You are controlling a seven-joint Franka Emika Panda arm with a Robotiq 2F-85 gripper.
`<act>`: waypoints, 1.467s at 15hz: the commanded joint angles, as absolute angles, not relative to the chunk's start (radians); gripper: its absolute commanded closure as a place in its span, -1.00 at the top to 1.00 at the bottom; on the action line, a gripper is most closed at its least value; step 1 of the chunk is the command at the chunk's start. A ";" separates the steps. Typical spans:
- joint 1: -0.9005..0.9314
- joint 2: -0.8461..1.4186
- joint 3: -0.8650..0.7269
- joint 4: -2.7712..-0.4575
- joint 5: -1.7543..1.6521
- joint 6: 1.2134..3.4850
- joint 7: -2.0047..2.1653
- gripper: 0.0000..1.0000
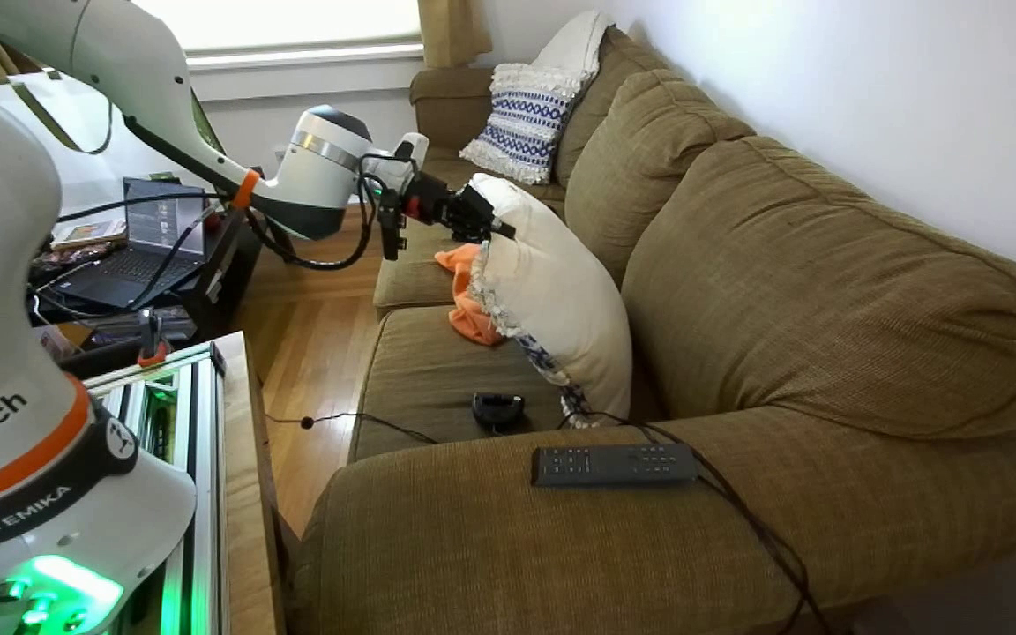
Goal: Put the white and blue pillow in an upright position against the couch backrest
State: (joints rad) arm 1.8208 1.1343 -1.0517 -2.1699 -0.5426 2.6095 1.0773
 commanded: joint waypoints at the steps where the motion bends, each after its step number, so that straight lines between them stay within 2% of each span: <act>1: 1.788 1.230 -1.067 -2.103 -0.537 2.602 1.087 -0.90; 5: 1.725 1.383 -1.092 -1.986 -0.534 2.597 1.139 -0.90; 6: 1.705 1.414 -1.096 -1.956 -0.527 2.587 1.150 -0.76; 7: 1.695 1.456 -1.109 -1.930 -0.530 2.582 1.167 -0.12; 9: 1.675 1.525 -1.130 -1.883 -0.528 2.551 1.203 -0.16; 12: 1.650 1.613 -1.157 -1.819 -0.522 2.477 1.285 0.27; 13: 1.604 1.505 -1.112 -1.804 -0.725 2.383 1.422 0.41; 17: 1.516 1.504 -1.047 -1.705 -0.854 2.119 1.605 0.99; 22: 1.343 1.496 -0.930 -1.547 -0.945 1.835 1.748 1.00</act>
